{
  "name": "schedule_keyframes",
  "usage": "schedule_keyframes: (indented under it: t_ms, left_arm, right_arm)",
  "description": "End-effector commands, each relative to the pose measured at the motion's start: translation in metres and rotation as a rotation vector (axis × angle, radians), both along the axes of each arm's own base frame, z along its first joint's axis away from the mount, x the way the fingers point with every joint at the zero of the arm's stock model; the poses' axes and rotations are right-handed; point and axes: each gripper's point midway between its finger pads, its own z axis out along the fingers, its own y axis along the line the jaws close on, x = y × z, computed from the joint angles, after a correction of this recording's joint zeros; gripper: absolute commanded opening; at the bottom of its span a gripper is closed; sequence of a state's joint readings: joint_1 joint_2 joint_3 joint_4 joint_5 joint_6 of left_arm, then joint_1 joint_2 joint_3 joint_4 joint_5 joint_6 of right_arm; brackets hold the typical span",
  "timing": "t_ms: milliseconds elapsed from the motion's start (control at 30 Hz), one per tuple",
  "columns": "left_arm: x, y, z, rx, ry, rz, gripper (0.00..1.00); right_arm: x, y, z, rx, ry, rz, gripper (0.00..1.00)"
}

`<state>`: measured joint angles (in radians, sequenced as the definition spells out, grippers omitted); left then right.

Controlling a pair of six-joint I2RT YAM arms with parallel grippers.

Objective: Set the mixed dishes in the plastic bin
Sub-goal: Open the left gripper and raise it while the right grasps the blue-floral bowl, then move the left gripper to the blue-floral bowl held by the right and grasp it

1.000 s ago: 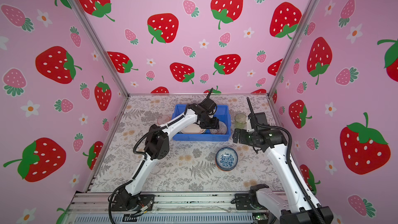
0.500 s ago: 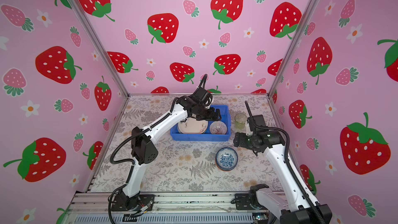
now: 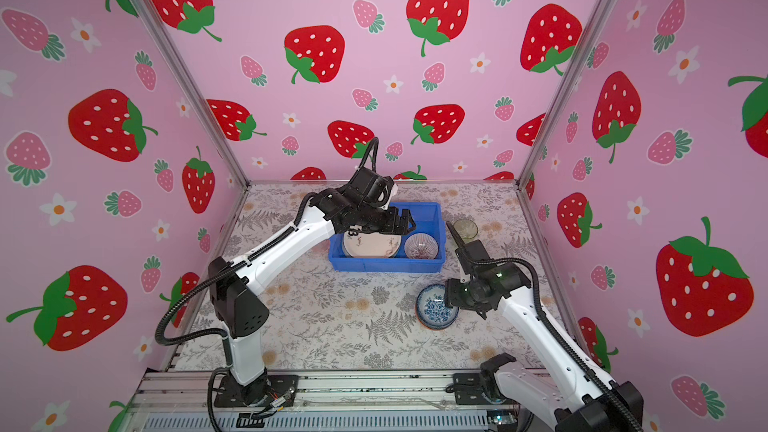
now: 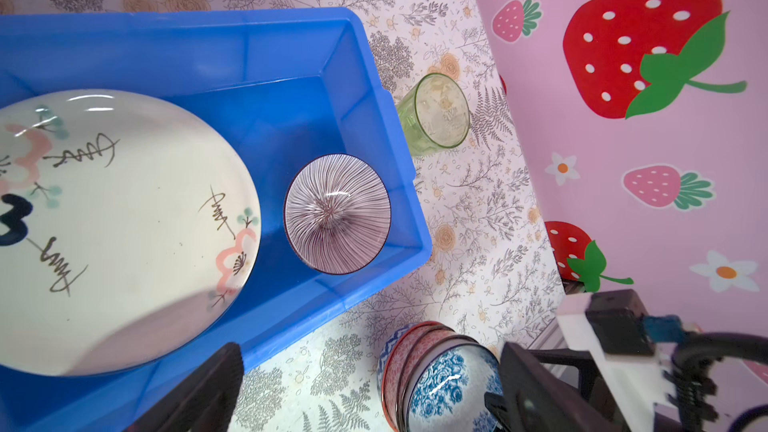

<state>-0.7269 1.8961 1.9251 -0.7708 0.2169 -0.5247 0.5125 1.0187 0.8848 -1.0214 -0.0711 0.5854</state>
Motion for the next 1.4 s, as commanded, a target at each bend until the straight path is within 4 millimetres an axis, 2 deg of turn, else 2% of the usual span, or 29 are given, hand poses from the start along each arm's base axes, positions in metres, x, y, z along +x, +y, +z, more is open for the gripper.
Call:
schedule_keyframes:
  t_ms: [0,200,367,500,767,1033,1167,1367]
  left_arm:
    - [0.003,0.014,0.012,-0.024,-0.032,0.047,0.99]
    - [-0.003,0.042,0.008,-0.011,-0.027,0.083,0.99]
    - [-0.005,0.066,-0.001,0.009,-0.008,0.101,0.99]
    - [-0.005,0.077,-0.007,0.014,0.007,0.117,0.99]
    - [-0.007,0.077,-0.017,-0.002,0.045,0.117,0.99]
    - [-0.013,0.079,-0.025,0.008,0.073,0.121,0.99]
    - [-0.016,0.081,-0.028,0.006,0.087,0.128,0.99]
    - [-0.026,0.083,-0.027,-0.008,0.091,0.130,0.99]
  right_arm:
    - [-0.007,-0.004,-0.012,-0.045,0.040,-0.022,0.60]
    - [-0.007,0.002,-0.020,-0.059,0.057,-0.005,0.52]
    - [-0.007,0.004,-0.023,-0.071,0.061,-0.008,0.43]
    - [-0.008,0.003,-0.025,-0.078,0.064,-0.009,0.37]
    - [-0.007,0.003,-0.024,-0.083,0.059,-0.012,0.31]
    - [-0.002,0.005,-0.020,-0.085,0.046,-0.003,0.20]
    - [0.002,0.008,-0.013,-0.070,0.023,-0.006,0.12]
    - [0.008,0.012,-0.004,-0.054,-0.001,-0.005,0.08]
